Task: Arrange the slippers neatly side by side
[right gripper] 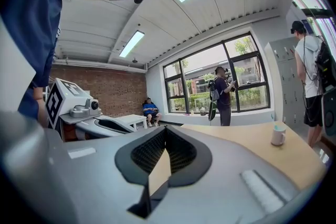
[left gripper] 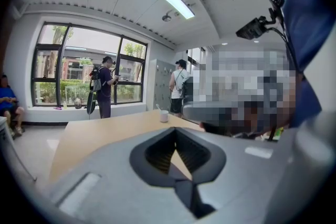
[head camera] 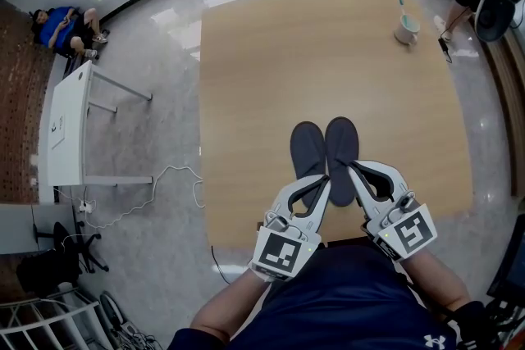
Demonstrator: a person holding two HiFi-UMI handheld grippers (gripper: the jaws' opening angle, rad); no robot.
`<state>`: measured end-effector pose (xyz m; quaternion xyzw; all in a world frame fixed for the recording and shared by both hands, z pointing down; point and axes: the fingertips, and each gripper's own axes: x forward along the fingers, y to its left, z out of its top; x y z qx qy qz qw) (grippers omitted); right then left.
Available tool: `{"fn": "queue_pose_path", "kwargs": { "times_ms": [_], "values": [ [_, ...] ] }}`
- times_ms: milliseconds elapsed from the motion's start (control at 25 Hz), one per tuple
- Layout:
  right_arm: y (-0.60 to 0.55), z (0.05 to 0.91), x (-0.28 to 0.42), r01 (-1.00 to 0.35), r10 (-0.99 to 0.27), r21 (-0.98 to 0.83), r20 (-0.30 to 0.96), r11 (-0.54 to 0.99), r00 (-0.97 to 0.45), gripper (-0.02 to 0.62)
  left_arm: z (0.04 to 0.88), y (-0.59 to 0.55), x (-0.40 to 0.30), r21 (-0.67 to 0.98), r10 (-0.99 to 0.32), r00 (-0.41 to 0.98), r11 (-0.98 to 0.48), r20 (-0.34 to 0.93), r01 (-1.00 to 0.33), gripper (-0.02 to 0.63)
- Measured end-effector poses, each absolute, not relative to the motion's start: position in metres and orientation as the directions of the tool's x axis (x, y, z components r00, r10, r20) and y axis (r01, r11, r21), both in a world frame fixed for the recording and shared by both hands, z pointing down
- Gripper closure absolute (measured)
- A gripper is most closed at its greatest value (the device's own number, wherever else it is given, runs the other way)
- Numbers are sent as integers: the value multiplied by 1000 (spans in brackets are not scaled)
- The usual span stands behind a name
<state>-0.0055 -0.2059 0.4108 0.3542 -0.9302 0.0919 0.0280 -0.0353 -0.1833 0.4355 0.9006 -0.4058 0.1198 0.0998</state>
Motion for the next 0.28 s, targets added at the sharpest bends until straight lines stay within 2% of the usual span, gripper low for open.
{"fn": "queue_pose_path", "kwargs": {
  "times_ms": [280],
  "values": [
    [-207, 413, -5, -672, -661, -128, 125, 729, -740, 584, 438, -185, -40, 73, -710, 637, -649, 299, -757, 601]
  ]
}}
